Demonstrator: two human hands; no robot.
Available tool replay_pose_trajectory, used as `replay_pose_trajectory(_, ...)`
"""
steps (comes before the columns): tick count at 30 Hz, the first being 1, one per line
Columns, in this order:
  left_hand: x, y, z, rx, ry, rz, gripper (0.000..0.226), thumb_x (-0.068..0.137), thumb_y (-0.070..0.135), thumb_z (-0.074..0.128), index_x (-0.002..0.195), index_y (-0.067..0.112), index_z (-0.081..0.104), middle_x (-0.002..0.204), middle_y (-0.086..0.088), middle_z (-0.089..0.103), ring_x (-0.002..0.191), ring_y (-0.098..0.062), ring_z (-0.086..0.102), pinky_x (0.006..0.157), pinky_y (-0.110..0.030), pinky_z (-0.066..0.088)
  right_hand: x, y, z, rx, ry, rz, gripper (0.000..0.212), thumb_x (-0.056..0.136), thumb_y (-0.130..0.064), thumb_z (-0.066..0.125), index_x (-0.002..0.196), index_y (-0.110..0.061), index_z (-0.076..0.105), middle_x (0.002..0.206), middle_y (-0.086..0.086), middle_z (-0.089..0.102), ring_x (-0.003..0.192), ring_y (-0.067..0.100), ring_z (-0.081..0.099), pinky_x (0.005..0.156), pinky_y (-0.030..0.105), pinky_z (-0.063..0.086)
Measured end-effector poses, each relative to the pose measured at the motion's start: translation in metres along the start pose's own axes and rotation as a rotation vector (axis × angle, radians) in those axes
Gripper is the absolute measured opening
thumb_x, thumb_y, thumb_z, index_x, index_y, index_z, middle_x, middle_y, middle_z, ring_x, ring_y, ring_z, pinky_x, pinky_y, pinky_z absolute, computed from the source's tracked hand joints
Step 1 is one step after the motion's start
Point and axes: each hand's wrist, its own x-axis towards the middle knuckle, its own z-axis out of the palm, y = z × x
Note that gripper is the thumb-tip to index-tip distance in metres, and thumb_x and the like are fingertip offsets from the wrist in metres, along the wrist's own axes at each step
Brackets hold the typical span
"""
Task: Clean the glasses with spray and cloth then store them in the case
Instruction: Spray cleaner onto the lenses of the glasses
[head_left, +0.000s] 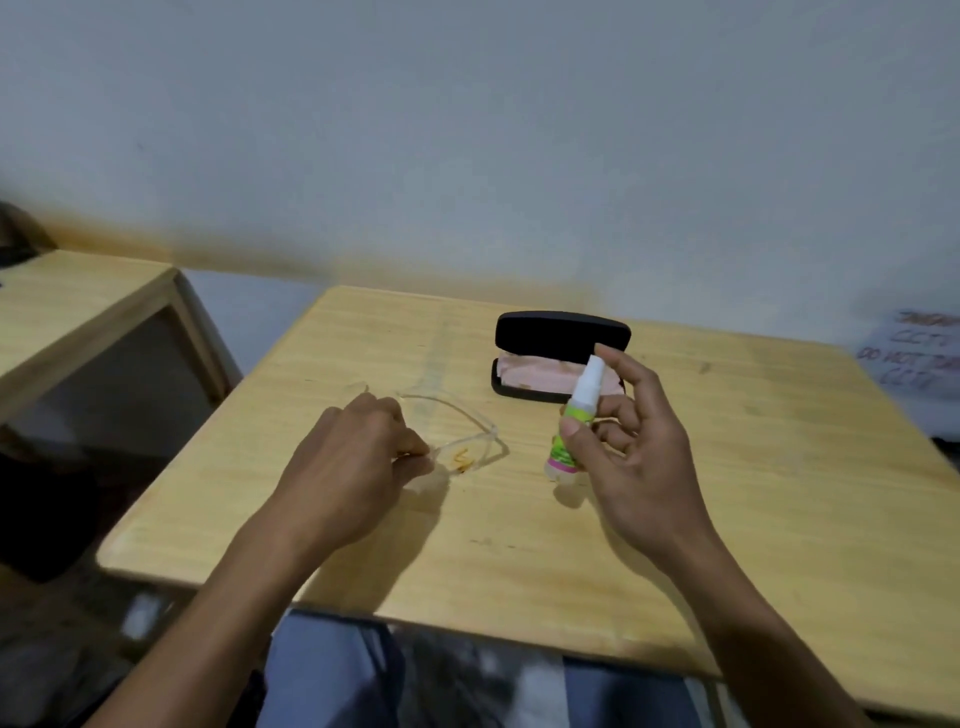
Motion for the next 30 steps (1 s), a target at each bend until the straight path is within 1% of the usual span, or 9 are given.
replay_pose_trajectory(3,0.003,0.005,-0.002,-0.089,0.083,-0.038,0.017,0.089,0.032,0.067,0.100,0.025,0.078,0.088,0.010,0.059,0.084,-0.010,0.050,0.070,-0.028,0.041,-0.001,-0.003,-0.002,0.020,0.004,0.008,0.061,0.093,-0.007,0.067,0.141,-0.038,0.045,0.093,0.000,0.065,0.078,0.010,0.070,0.067,0.025,0.056)
replay_pose_trajectory(6,0.004,0.013,-0.015,-0.349,0.165,-0.191,0.006,0.082,0.032,0.075,0.086,0.030,0.079,0.086,0.012,0.063,0.083,-0.005,0.054,0.064,-0.023,0.042,-0.001,-0.011,-0.004,0.091,-0.008,0.021,0.057,0.096,-0.008,0.063,0.138,-0.043,0.046,0.100,0.003,0.067,0.084,0.024,0.075,0.070,0.037,0.063)
replay_pose_trajectory(9,0.005,0.022,-0.028,-0.686,0.202,-0.288,0.005,0.073,0.030,0.080,0.077,0.026,0.081,0.081,0.003,0.072,0.077,-0.019,0.063,0.066,-0.037,0.051,-0.002,-0.024,-0.006,0.120,-0.022,-0.002,0.054,0.098,-0.011,0.060,0.140,-0.040,0.044,0.107,0.002,0.068,0.078,0.026,0.076,0.067,0.040,0.063)
replay_pose_trajectory(14,0.008,0.038,-0.037,-1.108,0.026,-0.400,0.028,0.060,0.029,0.078,0.076,0.006,0.079,0.083,-0.012,0.077,0.074,-0.008,0.068,0.074,-0.026,0.047,-0.002,-0.040,-0.005,0.136,-0.008,-0.086,0.046,0.101,-0.015,0.055,0.139,-0.037,0.044,0.101,-0.004,0.068,0.064,0.029,0.070,0.060,0.040,0.060)
replay_pose_trajectory(18,0.011,0.047,-0.037,-1.126,0.004,-0.426,0.023,0.061,0.028,0.079,0.072,0.008,0.078,0.073,-0.008,0.073,0.057,-0.002,0.058,0.065,-0.023,0.042,-0.004,-0.050,-0.003,0.096,0.029,-0.187,0.036,0.102,-0.021,0.052,0.134,-0.036,0.047,0.093,-0.014,0.064,0.048,0.025,0.060,0.044,0.036,0.052)
replay_pose_trajectory(21,0.013,0.053,-0.041,-1.117,0.025,-0.433,0.026,0.060,0.031,0.080,0.073,0.008,0.079,0.070,-0.006,0.069,0.055,-0.005,0.052,0.065,-0.026,0.042,-0.005,-0.055,-0.002,0.038,0.062,-0.250,0.030,0.100,-0.024,0.053,0.127,-0.037,0.049,0.088,-0.021,0.067,0.042,0.014,0.055,0.045,0.027,0.046)
replay_pose_trajectory(25,0.013,0.058,-0.047,-1.130,0.001,-0.450,0.033,0.059,0.033,0.078,0.080,0.008,0.080,0.084,-0.016,0.074,0.064,-0.011,0.050,0.074,-0.032,0.043,-0.006,-0.060,-0.001,-0.132,0.076,-0.341,0.028,0.099,-0.031,0.054,0.125,-0.036,0.050,0.081,-0.012,0.065,0.047,0.015,0.055,0.045,0.033,0.044)
replay_pose_trajectory(28,0.013,0.061,-0.050,-1.138,-0.005,-0.461,0.032,0.062,0.031,0.078,0.084,0.008,0.080,0.088,-0.014,0.075,0.071,-0.014,0.050,0.081,-0.035,0.045,-0.008,-0.067,0.000,-0.303,0.108,-0.461,0.029,0.099,-0.027,0.055,0.127,-0.031,0.051,0.075,-0.021,0.057,0.051,0.007,0.051,0.052,0.010,0.037)
replay_pose_trajectory(30,0.013,0.062,-0.050,-1.139,0.009,-0.474,0.025,0.069,0.025,0.079,0.085,0.005,0.079,0.083,-0.009,0.072,0.069,-0.013,0.050,0.080,-0.032,0.044,-0.008,-0.071,0.000,-0.378,0.134,-0.502,0.030,0.099,-0.029,0.055,0.129,-0.031,0.051,0.079,-0.033,0.052,0.054,-0.002,0.050,0.059,0.005,0.034)
